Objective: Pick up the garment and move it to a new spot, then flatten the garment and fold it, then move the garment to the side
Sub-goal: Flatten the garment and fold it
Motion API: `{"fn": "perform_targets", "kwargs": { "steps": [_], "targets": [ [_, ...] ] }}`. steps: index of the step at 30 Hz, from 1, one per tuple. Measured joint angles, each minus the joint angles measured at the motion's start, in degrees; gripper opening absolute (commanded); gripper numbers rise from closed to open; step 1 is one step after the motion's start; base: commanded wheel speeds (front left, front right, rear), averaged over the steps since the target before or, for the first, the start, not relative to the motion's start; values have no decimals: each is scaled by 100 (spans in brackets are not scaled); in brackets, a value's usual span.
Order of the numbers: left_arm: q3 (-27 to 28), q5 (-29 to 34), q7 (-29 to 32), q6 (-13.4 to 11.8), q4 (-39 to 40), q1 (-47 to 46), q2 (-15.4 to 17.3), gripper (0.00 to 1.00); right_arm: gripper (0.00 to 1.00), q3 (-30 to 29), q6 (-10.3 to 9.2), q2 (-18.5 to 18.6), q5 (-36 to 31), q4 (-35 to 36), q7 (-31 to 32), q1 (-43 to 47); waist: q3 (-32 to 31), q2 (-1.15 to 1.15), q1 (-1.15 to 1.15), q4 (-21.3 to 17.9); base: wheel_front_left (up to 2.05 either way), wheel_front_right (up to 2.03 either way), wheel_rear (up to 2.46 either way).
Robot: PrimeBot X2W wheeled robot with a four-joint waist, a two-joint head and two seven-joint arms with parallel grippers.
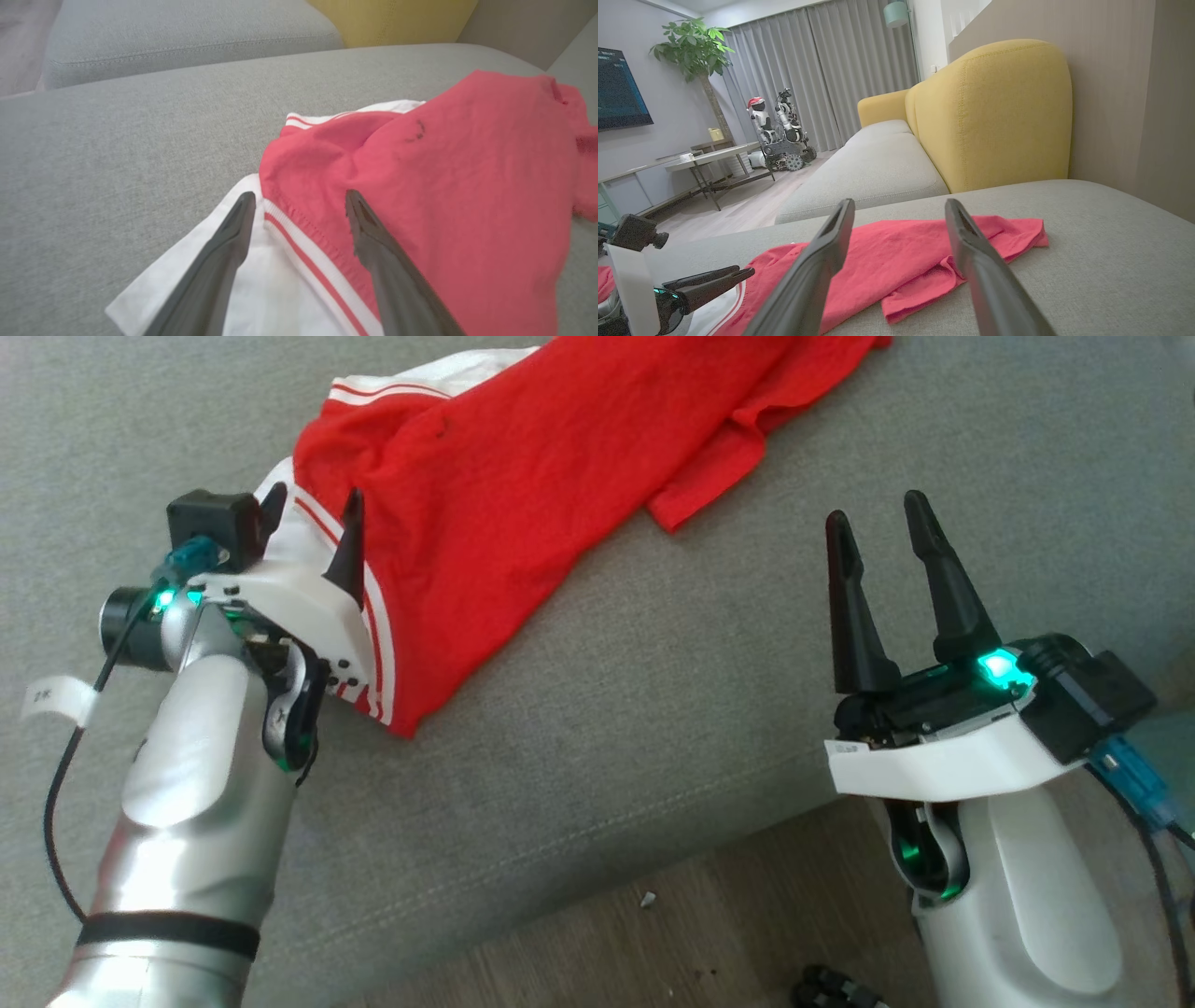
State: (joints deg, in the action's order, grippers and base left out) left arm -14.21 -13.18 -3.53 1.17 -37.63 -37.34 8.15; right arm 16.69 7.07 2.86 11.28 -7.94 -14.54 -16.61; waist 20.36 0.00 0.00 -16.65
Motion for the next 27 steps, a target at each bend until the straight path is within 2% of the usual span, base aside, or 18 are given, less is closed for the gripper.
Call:
{"fn": "perform_targets", "kwargs": {
  "steps": [6,7,8,9,16,21,27],
  "targets": [
    [-98,51,-12,40,-486,-198,38,100,100,0,0,0,18,25,0,-2,79,0,0,-66,0,0,0],
    [-129,51,-16,81,-553,-234,38,76,100,0,0,-1,18,25,0,-3,84,0,0,-65,0,0,0],
    [-160,51,-16,132,-623,-271,38,26,100,0,0,-1,19,26,0,-5,87,0,0,-62,0,0,0],
    [-188,51,-26,176,-680,-312,36,0,100,0,0,-1,18,27,0,-5,90,0,0,-56,0,0,0],
    [-153,-88,-662,244,-737,-483,-24,0,100,-3,0,-1,18,15,0,-5,0,0,0,7,0,0,0],
    [-23,-230,-877,286,-710,-600,-13,0,100,4,0,-1,18,-29,0,-5,-158,0,0,53,0,0,0],
    [-55,-59,-866,339,-686,-1451,389,0,100,103,0,0,65,-70,0,-8,-300,0,0,-34,0,0,0]
  ]
}}
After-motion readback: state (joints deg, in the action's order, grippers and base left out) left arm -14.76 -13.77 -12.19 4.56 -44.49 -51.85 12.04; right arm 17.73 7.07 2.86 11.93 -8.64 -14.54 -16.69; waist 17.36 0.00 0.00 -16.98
